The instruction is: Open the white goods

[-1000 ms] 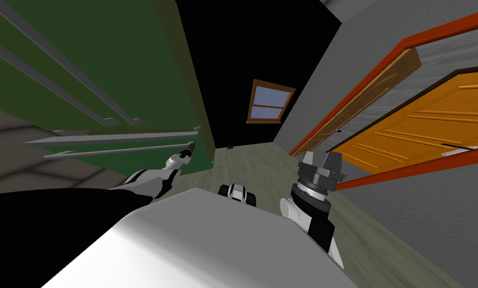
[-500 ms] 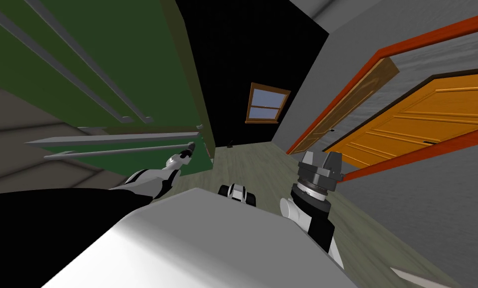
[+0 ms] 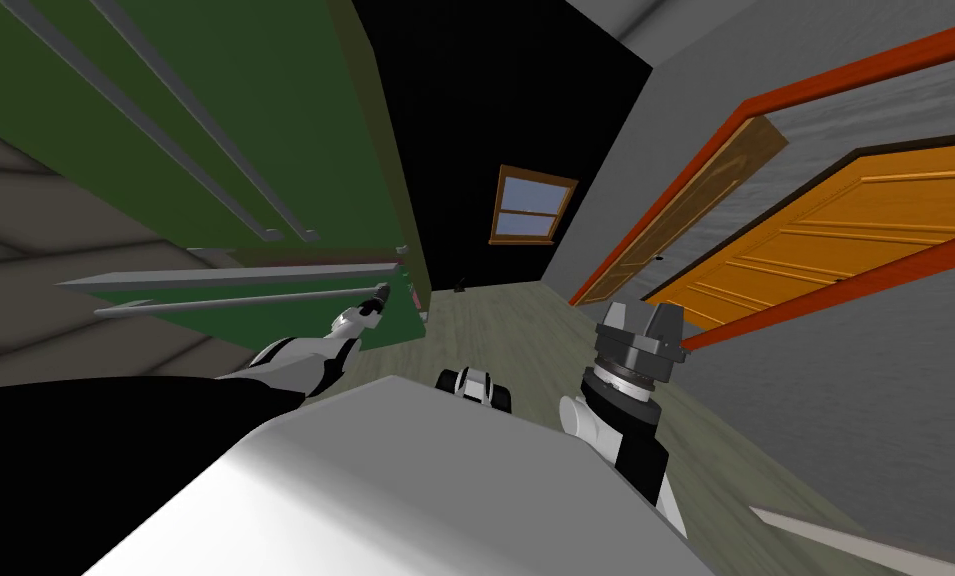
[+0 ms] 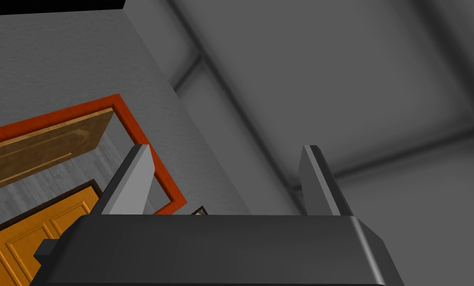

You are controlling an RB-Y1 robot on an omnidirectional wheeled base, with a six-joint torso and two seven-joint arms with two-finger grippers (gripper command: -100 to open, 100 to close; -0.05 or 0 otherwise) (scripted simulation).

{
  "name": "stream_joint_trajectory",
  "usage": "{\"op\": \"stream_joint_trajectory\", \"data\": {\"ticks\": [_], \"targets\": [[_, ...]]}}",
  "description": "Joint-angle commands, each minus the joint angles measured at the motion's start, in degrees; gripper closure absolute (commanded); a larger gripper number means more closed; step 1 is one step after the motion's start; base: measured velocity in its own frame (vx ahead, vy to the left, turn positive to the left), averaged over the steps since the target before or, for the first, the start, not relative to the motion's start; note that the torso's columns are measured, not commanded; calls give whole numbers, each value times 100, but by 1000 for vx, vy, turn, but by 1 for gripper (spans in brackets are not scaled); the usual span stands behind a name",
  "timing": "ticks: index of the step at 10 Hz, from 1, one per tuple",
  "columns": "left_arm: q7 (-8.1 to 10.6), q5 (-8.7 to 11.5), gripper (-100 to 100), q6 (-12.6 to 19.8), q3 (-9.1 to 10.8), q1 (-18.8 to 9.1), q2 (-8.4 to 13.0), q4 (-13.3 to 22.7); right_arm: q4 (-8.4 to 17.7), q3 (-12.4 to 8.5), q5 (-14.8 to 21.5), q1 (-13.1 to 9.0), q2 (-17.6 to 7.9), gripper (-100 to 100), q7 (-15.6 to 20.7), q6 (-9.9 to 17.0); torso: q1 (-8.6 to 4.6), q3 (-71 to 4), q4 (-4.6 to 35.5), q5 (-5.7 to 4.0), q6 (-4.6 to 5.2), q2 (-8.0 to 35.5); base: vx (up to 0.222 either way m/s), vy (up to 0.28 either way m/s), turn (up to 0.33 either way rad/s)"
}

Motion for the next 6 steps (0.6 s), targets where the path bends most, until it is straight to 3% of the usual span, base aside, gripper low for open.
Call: {"op": "stream_joint_trajectory", "data": {"ticks": [1,3,4,6], "targets": [[25,-12,100,-19,-17,6,2,-1,0,-1,0,1,-1,0,0,0,13,-13,-3,0,-1,-25,-108,-57,6],[42,-17,100,-31,-23,1,16,-17,0,0,0,0,0,0,0,0,6,-3,-10,12,-4,-6,-143,-86,18],[243,-9,-100,131,-210,-132,180,79,0,0,0,1,0,0,0,0,5,-3,-8,10,-1,-8,-111,-43,-79],[459,-1,-100,310,-396,-271,363,112,0,-1,0,1,-1,0,0,0,42,-23,-17,21,5,-40,-74,-1,-73]]}}
